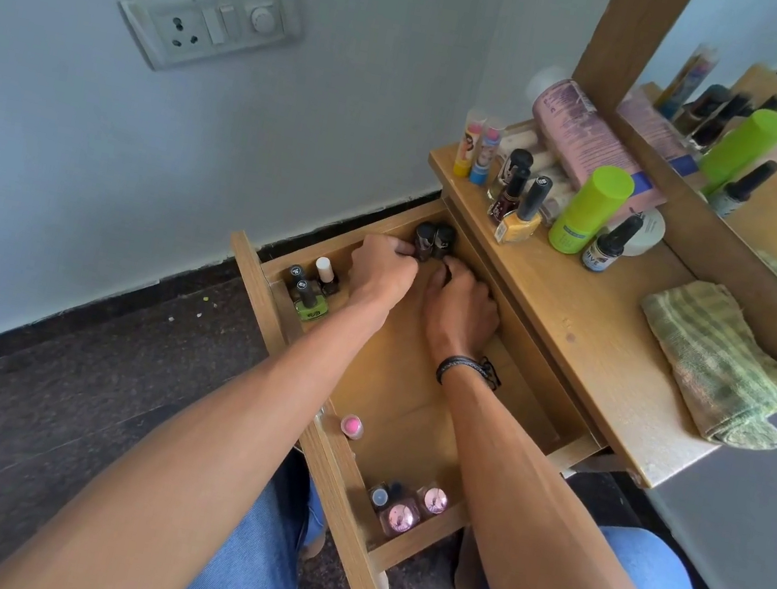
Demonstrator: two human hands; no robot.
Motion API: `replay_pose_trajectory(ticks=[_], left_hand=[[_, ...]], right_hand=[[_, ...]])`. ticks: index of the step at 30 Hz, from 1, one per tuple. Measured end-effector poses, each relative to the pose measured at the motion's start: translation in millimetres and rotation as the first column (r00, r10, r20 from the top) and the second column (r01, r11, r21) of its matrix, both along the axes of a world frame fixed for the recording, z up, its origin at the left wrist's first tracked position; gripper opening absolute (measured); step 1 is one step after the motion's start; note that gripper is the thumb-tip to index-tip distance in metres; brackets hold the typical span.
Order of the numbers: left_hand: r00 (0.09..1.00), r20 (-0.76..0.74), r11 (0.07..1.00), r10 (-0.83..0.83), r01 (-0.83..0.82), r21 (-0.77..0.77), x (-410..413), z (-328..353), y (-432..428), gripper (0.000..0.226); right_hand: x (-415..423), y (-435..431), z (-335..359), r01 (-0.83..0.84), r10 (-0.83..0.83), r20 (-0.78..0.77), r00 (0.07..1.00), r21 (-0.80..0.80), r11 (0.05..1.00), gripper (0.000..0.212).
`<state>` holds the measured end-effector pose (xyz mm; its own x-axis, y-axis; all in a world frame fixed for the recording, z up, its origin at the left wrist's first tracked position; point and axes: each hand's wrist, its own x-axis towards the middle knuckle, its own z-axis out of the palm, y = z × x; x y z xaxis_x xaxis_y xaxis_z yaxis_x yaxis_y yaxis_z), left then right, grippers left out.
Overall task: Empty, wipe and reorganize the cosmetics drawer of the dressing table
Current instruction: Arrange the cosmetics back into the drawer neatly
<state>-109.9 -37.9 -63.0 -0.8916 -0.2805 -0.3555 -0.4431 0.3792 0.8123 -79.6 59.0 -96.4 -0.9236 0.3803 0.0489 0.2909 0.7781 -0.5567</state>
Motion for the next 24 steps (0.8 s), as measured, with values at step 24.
replay_pose_trajectory(ticks=[24], left_hand=[[0.996, -0.083, 0.990, -0.019, 0.007, -0.138, 26, 30, -2, 0.029]], right_hand=[[54, 17, 68, -0.185, 0.171, -0.122, 0.978, -0.114, 0.976, 0.018]])
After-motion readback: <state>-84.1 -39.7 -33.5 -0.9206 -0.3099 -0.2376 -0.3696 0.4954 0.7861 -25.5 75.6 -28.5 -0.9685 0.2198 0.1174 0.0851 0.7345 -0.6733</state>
